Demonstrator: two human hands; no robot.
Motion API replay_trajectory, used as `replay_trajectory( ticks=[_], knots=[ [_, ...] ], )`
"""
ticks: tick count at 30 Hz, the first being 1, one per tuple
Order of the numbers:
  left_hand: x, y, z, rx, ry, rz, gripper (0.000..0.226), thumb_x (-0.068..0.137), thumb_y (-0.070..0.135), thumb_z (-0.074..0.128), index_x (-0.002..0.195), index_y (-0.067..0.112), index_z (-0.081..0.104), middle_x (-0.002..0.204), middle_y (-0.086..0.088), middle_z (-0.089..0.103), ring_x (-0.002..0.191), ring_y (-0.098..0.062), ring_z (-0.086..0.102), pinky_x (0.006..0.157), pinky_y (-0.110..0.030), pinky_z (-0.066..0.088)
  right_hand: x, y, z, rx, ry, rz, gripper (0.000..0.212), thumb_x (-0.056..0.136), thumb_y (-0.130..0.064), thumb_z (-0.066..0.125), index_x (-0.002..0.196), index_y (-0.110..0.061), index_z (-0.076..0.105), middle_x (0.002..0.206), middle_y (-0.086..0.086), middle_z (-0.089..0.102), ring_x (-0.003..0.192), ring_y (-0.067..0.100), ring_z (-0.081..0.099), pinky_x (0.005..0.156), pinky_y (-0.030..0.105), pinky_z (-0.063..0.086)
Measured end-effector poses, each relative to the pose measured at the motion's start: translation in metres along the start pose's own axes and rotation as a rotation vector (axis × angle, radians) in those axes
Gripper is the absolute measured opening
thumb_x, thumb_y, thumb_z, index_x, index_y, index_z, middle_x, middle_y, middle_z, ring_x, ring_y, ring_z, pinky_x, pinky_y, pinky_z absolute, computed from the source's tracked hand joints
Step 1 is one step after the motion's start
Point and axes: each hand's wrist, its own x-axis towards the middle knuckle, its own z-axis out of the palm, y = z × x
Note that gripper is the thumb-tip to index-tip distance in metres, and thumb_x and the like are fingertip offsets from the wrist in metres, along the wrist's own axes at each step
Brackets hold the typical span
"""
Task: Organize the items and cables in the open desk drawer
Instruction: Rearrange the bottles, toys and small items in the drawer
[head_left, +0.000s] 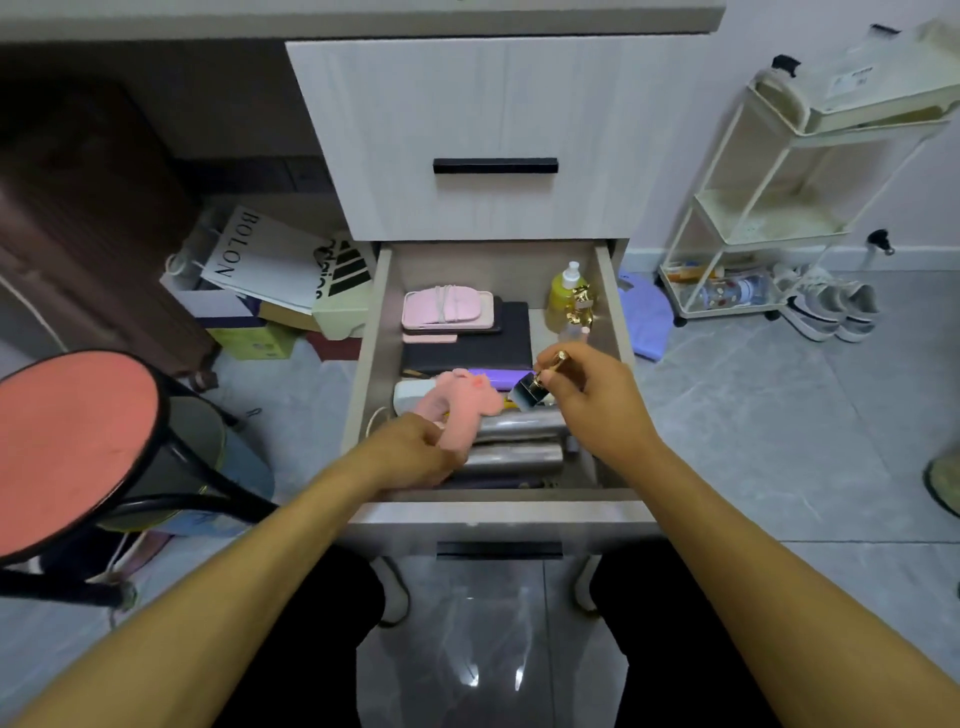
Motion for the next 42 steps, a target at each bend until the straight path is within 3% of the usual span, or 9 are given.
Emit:
replay_trajectory(
  ticks=[2,4,8,15,21,26,31,36,42],
  knots=[
    [-0.002,0.0,-0.001,0.129,0.031,0.011,0.035,0.082,0.04,0.061,0.053,0.02,0.06,0.051,0.01,0.054,0.06,-0.009,0.054,0.057,-0.022,0.04,-0.002,0.0,-0.004,-0.008,0.008,0.025,0.012,0.093,-0.01,0.06,0.102,-0.016,0.066,0.098,-0.002,0.068,0.092,0.009,0.063,0.082,0.02,0.05],
    [0.0,0.003,-0.005,0.211,0.133,0.073,0.024,0.082,0.04,0.061,0.068,0.021,0.065,0.068,0.009,0.063,0.072,-0.013,0.06,0.064,-0.025,0.045,-0.002,0.001,-0.011,0.027,0.02,0.066,0.013,0.093,-0.009,0.06,0.099,-0.019,0.065,0.097,-0.001,0.07,0.093,0.01,0.065,0.086,0.026,0.053],
    [0.015,0.022,-0.021,0.02,0.293,0.333,0.018,0.087,0.03,0.07,0.104,0.026,0.07,0.094,0.012,0.067,0.086,-0.008,0.062,0.082,-0.027,0.051,0.003,-0.005,-0.021,0.157,0.029,0.113,0.02,0.09,-0.004,0.063,0.088,-0.024,0.065,0.091,-0.002,0.073,0.088,0.008,0.069,0.082,0.03,0.057],
    [0.054,0.062,-0.022,-0.058,0.194,0.586,0.032,0.085,0.022,0.074,0.117,0.025,0.069,0.104,0.01,0.068,0.093,-0.006,0.062,0.089,-0.028,0.053,0.02,-0.005,-0.029,0.185,-0.014,0.107,0.02,0.087,-0.002,0.067,0.093,-0.021,0.068,0.086,-0.006,0.069,0.079,0.007,0.067,0.075,0.016,0.054],
    [0.078,0.075,-0.018,0.156,0.09,0.645,0.028,0.087,0.022,0.071,0.114,0.023,0.07,0.095,0.001,0.062,0.086,-0.014,0.057,0.081,-0.03,0.048,0.034,0.01,-0.031,0.212,-0.035,0.125,0.026,0.084,0.002,0.068,0.091,-0.023,0.067,0.09,0.004,0.071,0.083,0.015,0.07,0.08,0.022,0.056],
    [0.121,0.076,-0.016,0.084,0.254,0.479,0.02,0.088,0.016,0.07,0.108,0.015,0.072,0.09,-0.002,0.064,0.082,-0.017,0.059,0.071,-0.022,0.045,0.065,0.025,-0.033,-0.096,-0.075,0.116,0.017,0.089,-0.014,0.067,0.105,-0.018,0.062,0.091,-0.001,0.067,0.084,0.012,0.065,0.075,0.015,0.05],
    [0.181,0.09,-0.018,-0.028,0.36,0.36,0.023,0.089,0.019,0.07,0.109,0.009,0.07,0.09,-0.004,0.065,0.083,-0.018,0.06,0.076,-0.022,0.042,0.118,0.05,-0.043,-0.517,-0.034,-0.027,0.013,0.088,-0.011,0.058,0.099,-0.009,0.064,0.1,0.009,0.062,0.094,0.026,0.057,0.082,0.042,0.049],
    [0.234,0.104,-0.011,-0.049,0.384,0.334,0.022,0.091,0.016,0.066,0.11,0.006,0.069,0.093,-0.009,0.065,0.086,-0.023,0.06,0.078,-0.028,0.045,0.135,0.079,-0.027,-0.518,0.104,0.029,0.035,0.078,0.006,0.056,0.111,-0.003,0.061,0.129,0.01,0.046,0.118,0.027,0.037,0.085,0.014,0.026],
    [0.282,0.099,0.004,-0.02,0.452,0.358,0.02,0.089,0.011,0.065,0.107,0.008,0.072,0.104,-0.014,0.071,0.095,-0.029,0.065,0.084,-0.03,0.048,0.139,0.091,-0.014,-0.529,0.126,-0.001,0.039,0.071,0.004,0.068,0.108,-0.004,0.063,0.135,0.007,0.042,0.12,0.023,0.032,0.08,0.015,0.028]
  ],
)
